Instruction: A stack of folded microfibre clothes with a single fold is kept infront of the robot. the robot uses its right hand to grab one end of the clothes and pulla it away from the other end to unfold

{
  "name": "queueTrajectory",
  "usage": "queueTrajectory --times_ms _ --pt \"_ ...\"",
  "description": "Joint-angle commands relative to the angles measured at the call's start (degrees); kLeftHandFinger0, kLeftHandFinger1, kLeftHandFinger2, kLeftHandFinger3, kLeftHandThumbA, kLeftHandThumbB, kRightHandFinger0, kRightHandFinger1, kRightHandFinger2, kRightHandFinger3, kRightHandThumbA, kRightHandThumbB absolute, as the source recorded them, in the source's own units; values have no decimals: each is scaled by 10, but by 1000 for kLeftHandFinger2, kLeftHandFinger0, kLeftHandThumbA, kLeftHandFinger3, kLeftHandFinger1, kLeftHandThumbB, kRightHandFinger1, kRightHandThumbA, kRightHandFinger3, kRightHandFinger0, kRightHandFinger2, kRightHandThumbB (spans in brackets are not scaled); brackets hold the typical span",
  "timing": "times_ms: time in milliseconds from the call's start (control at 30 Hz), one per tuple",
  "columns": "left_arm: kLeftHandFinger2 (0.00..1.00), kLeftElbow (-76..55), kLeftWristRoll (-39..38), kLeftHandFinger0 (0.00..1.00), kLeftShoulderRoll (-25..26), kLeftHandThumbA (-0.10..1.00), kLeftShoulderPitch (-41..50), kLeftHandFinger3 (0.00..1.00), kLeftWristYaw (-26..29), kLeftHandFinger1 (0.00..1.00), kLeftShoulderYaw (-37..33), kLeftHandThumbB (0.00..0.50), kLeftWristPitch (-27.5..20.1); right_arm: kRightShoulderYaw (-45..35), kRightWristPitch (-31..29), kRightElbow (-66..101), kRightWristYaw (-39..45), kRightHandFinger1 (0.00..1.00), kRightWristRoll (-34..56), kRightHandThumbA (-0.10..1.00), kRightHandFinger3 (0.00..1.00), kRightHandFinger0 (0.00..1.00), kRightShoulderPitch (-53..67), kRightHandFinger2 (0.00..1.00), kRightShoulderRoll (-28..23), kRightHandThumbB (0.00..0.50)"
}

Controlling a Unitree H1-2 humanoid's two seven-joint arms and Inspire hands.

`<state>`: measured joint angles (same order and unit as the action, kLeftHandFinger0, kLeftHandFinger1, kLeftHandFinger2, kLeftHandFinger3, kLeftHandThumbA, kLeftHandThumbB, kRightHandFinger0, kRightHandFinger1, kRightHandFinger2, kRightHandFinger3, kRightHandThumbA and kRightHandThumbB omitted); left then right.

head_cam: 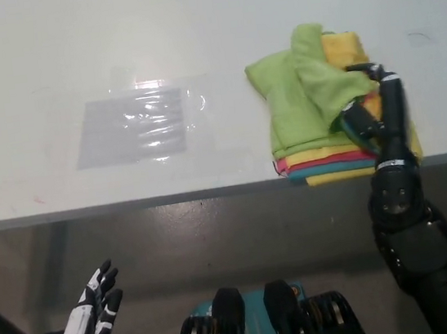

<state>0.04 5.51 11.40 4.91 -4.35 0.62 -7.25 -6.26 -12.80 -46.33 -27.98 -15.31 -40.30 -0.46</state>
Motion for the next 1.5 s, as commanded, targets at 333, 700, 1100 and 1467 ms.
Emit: queueTrajectory --times_ms 333,700,1100,1467 --pt "1000 -8 0 1000 14 901 11 1000 0 1000 6 250 -32 -263 -50 37 55 209 328 -100 807 0 -30 624 -30 109" --pt "1000 -16 -2 1000 23 881 35 1000 -4 1000 9 227 -32 -189 -22 119 132 946 245 600 1000 891 41 1000 -75 129" --pt "1000 -29 10 1000 31 674 26 1000 -6 1000 2 193 -13 -79 57 325 128 1000 163 953 1000 1000 90 1000 -105 157" --pt "1000 -34 3 1000 38 633 36 1000 -16 1000 2 213 -14 -49 47 625 150 1000 114 1000 1000 1000 174 1000 -114 385"
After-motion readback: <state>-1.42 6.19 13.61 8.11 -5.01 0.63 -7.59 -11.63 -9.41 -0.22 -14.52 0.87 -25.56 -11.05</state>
